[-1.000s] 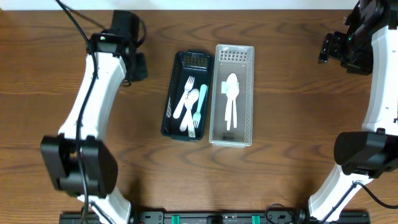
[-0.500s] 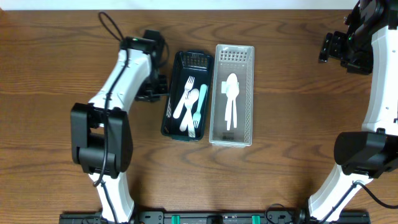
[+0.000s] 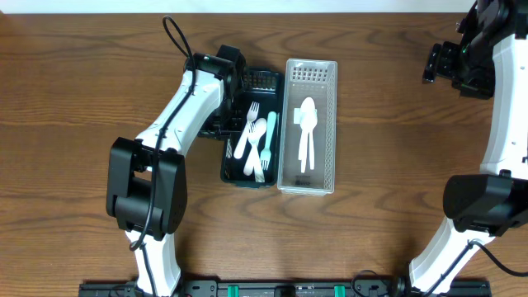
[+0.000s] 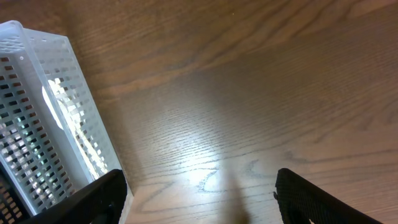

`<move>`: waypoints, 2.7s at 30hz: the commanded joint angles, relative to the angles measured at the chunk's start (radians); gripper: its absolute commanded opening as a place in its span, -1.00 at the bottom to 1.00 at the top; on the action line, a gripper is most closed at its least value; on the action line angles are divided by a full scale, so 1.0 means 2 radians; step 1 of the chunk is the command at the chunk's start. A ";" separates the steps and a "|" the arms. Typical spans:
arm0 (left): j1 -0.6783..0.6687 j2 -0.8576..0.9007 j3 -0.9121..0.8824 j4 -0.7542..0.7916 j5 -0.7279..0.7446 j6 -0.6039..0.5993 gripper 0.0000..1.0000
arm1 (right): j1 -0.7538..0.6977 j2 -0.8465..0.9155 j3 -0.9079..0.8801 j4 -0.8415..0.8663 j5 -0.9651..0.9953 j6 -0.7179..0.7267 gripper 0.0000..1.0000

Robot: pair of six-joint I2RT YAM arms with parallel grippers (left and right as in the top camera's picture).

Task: Pack container

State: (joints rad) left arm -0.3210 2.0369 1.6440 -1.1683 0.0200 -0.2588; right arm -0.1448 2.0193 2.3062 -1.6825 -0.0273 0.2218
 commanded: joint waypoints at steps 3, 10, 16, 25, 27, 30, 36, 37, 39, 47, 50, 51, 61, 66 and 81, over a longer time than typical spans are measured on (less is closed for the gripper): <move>-0.001 0.000 -0.002 -0.007 0.030 -0.003 -0.88 | 0.000 -0.002 -0.002 0.001 0.002 -0.009 0.60; -0.002 -0.004 -0.002 -0.018 0.006 -0.002 -0.88 | 0.000 -0.002 -0.002 0.006 0.024 -0.026 0.59; 0.000 -0.033 0.006 -0.008 -0.112 0.007 -0.88 | 0.004 -0.002 -0.002 0.059 0.022 -0.069 0.64; 0.051 -0.104 0.010 0.151 -0.222 0.047 0.60 | 0.044 -0.002 -0.002 0.270 -0.048 -0.160 0.75; 0.067 -0.108 0.010 0.210 -0.222 0.065 0.96 | 0.056 -0.001 -0.002 0.336 -0.048 -0.170 0.96; 0.087 -0.107 0.009 0.270 -0.222 0.066 0.96 | 0.069 0.004 -0.002 0.403 -0.048 -0.175 0.99; 0.134 -0.112 0.009 0.289 -0.218 0.081 0.96 | 0.072 0.010 -0.002 0.400 0.031 -0.135 0.98; 0.139 -0.117 0.009 0.267 -0.204 0.101 0.96 | 0.068 0.006 -0.002 0.381 0.056 -0.108 0.98; 0.145 -0.131 0.006 0.245 -0.162 0.114 0.96 | 0.062 0.001 -0.002 0.356 0.070 -0.082 0.98; 0.145 -0.237 -0.031 0.243 -0.118 0.115 0.96 | 0.037 -0.103 -0.115 0.360 0.062 -0.068 0.99; 0.145 -0.297 -0.082 0.273 -0.082 0.115 0.96 | 0.036 -0.184 -0.240 0.405 0.066 -0.061 0.98; 0.144 -0.317 -0.104 0.287 -0.072 0.115 0.96 | 0.036 -0.211 -0.282 0.423 0.066 -0.060 0.98; 0.105 -0.577 -0.436 0.464 -0.068 0.158 0.96 | 0.044 -0.495 -0.671 0.606 0.097 -0.032 0.99; 0.085 -0.699 -0.567 0.495 -0.068 0.158 0.96 | 0.047 -0.575 -0.803 0.663 0.126 -0.031 0.99; 0.084 -0.891 -0.652 0.473 -0.068 0.157 0.96 | 0.047 -0.618 -0.902 0.580 0.124 -0.031 0.98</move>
State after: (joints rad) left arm -0.1516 0.2615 0.3347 -0.2253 -0.1181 0.0463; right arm -0.0673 0.7788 0.5091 -0.4946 0.2043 0.1493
